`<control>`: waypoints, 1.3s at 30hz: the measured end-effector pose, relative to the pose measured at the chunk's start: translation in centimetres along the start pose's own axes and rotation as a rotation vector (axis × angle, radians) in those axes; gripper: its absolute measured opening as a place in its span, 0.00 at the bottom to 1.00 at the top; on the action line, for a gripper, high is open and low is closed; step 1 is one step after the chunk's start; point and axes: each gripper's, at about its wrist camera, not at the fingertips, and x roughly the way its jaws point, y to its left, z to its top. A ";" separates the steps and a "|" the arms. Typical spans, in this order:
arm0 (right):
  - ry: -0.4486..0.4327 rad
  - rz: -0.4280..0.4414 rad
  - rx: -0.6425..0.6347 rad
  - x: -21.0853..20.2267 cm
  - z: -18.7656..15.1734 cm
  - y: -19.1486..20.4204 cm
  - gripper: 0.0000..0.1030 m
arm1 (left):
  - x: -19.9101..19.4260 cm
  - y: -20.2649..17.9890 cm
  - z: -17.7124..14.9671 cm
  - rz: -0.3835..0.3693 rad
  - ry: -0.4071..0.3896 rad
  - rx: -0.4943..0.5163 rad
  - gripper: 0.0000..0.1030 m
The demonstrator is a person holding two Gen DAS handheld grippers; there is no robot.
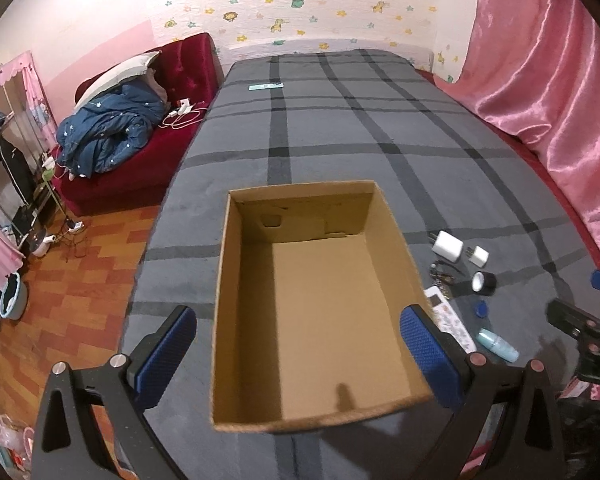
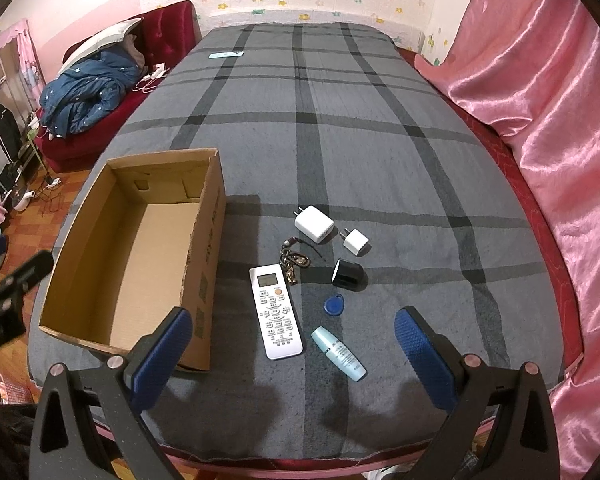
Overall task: Organize rigid objects
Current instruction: 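Move the left tool to the box wall while the right tool approaches the light-blue bottle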
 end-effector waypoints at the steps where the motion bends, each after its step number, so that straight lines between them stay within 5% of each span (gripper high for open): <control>1: 0.007 0.002 0.002 0.2 0.0 0.0 1.00 | 0.4 0.4 0.2 0.010 0.002 -0.004 1.00; 8: 0.023 -0.004 -0.004 0.8 -0.1 -0.2 1.00 | 4.1 3.0 1.7 0.072 0.037 0.003 1.00; 16: 0.045 -0.006 0.004 1.6 0.0 -0.8 1.00 | 9.3 5.4 1.4 0.036 0.191 -0.026 1.00; 35: 0.083 -0.016 0.022 3.1 0.1 -1.9 1.00 | 14.7 7.0 1.2 0.031 0.261 -0.005 0.99; 39: 0.091 -0.019 0.026 3.5 0.1 -2.1 1.00 | 15.0 6.9 1.3 0.031 0.273 -0.003 0.81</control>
